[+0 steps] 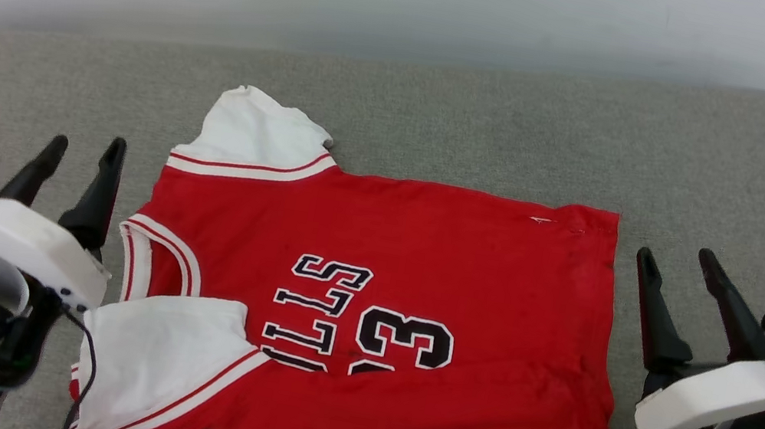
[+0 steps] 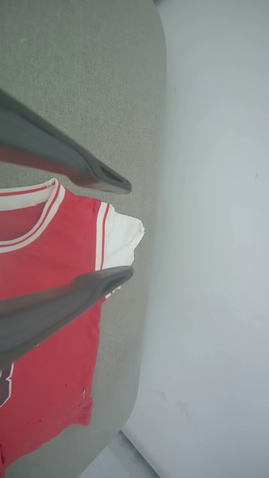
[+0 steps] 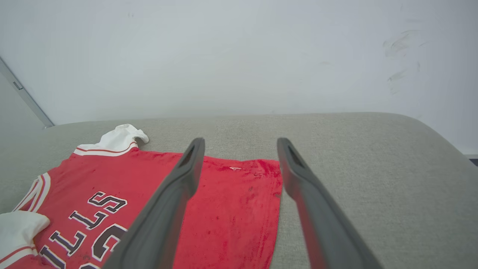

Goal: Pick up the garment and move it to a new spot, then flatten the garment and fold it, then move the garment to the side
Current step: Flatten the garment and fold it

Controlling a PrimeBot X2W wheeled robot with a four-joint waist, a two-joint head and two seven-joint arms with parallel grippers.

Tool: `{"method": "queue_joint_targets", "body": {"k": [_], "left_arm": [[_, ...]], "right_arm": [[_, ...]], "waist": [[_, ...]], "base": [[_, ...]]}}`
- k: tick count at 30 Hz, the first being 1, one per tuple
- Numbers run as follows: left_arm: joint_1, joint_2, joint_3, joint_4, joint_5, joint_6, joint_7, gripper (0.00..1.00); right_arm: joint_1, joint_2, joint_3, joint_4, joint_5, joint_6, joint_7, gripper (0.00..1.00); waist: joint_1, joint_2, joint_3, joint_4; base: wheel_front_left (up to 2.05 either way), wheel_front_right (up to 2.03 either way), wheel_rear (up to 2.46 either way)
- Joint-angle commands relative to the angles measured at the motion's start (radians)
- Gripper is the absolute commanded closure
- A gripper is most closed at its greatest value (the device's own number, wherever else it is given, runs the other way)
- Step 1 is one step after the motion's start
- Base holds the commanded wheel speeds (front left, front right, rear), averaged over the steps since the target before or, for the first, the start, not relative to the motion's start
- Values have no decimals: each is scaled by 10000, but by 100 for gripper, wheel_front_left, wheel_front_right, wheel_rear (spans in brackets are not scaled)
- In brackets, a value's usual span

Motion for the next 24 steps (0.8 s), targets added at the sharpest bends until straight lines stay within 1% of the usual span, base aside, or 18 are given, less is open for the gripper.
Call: {"method": "queue_joint_targets", "body": {"k": [1, 6, 11, 15, 20, 22, 24], "left_arm": [[-399, 66, 45, -13, 208, -29, -160, 0], [-1501, 238, -22, 66, 786, -22, -260, 0], [-2678, 618, -164, 544, 960, -342, 447, 0], [-3699, 986, -362, 1165, 674, -918, 1630, 0], [-5075, 1454, -594, 1991, 117, -1665, 3610, 0], [-5634, 1647, -715, 2301, -59, -1836, 4489, 0], [-6156, 1841, -826, 2570, -170, -1905, 5328, 0]], "right_arm": [[-231, 126, -115, -258, -141, -2, -23, 0], [-642, 433, -259, -928, -464, 0, -158, 0], [-1010, 652, -181, -1281, -543, 0, -277, 0], [-1205, 763, -80, -1317, -545, 0, -326, 0], [-1306, 830, -34, -1195, -432, -2, -450, 0], [-1336, 844, -5, -1146, -376, 0, -535, 0], [-1376, 847, 45, -1077, -260, -2, -597, 0]], "waist": [[-1, 0, 535, -310], [-1, 0, 1371, -728], [-1, 0, 2068, -1228], [-1, 0, 2491, -1617], [-1, 0, 2952, -2029], [-1, 0, 3143, -2166], [-1, 0, 3348, -2307]], "base": [[0, 0, 0], [0, 0, 0], [0, 0, 0], [0, 0, 0], [0, 0, 0], [0, 0, 0], [0, 0, 0]]}}
